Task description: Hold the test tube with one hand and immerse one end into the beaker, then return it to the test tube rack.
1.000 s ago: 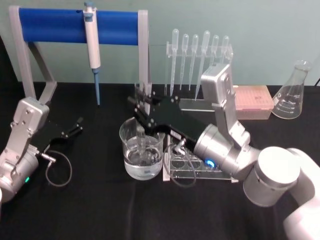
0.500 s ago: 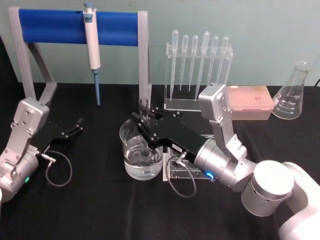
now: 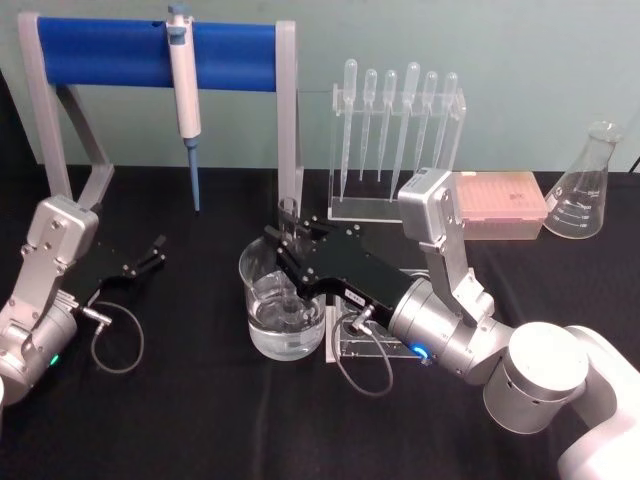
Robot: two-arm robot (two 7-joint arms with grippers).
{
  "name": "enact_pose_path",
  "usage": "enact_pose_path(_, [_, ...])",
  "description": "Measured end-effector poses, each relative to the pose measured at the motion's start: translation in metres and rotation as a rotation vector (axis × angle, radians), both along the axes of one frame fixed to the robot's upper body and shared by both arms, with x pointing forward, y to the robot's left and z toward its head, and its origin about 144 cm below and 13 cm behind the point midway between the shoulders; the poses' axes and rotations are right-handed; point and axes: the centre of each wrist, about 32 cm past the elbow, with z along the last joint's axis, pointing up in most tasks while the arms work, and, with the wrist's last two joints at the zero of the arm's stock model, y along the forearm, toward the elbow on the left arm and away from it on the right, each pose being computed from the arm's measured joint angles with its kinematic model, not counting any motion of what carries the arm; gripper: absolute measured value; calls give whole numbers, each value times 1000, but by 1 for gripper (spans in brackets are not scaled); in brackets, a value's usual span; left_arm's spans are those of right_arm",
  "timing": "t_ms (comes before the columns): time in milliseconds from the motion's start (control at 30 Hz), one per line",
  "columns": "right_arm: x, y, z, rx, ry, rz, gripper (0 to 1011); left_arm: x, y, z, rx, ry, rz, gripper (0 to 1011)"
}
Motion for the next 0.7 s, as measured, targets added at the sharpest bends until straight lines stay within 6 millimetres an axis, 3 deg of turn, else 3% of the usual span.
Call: enact_pose_path(700, [0, 0, 1, 1, -1, 0, 225, 0, 0, 0, 0, 0, 0, 1000])
